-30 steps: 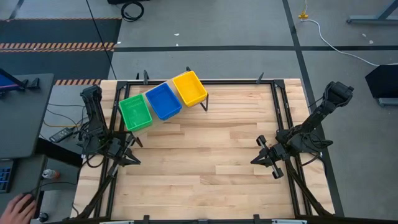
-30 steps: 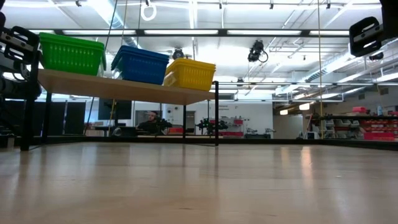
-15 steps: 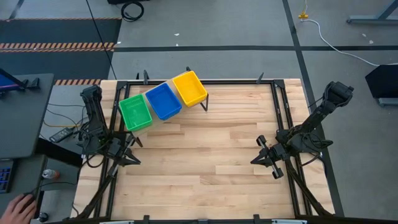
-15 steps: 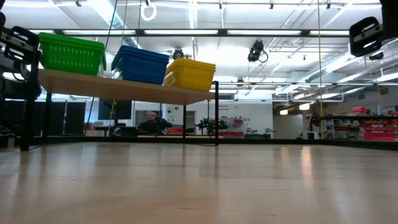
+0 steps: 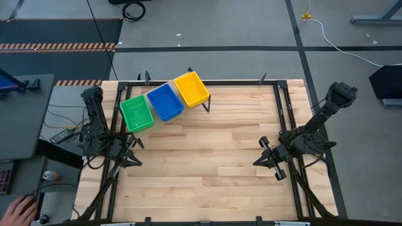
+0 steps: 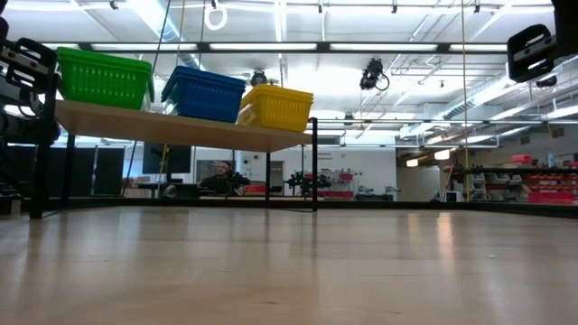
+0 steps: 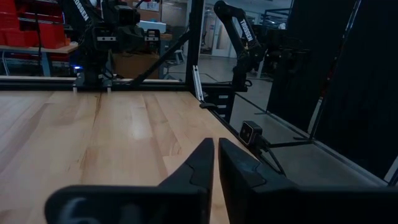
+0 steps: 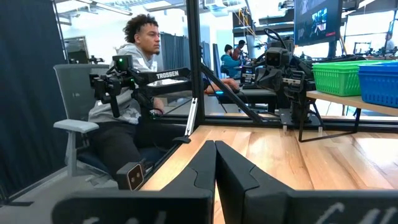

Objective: Stack baskets on shelf by color
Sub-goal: Return to Home Position

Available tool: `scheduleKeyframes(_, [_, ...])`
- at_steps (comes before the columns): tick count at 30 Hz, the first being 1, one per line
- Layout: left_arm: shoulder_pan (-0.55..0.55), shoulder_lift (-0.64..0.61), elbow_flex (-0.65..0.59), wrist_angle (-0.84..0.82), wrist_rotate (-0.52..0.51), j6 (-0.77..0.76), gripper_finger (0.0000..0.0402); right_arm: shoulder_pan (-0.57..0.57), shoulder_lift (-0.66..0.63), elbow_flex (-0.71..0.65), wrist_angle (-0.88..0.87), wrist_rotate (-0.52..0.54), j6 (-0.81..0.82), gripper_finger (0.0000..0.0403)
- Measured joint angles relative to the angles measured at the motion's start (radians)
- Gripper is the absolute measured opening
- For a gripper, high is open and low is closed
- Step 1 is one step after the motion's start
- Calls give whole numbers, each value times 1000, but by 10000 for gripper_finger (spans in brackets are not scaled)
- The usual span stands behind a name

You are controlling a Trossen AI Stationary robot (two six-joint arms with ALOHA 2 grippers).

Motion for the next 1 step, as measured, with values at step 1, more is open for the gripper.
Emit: scheduleKeyframes(1, [0,0,0,0,0,0,28,0,0,0,0,0,0,16])
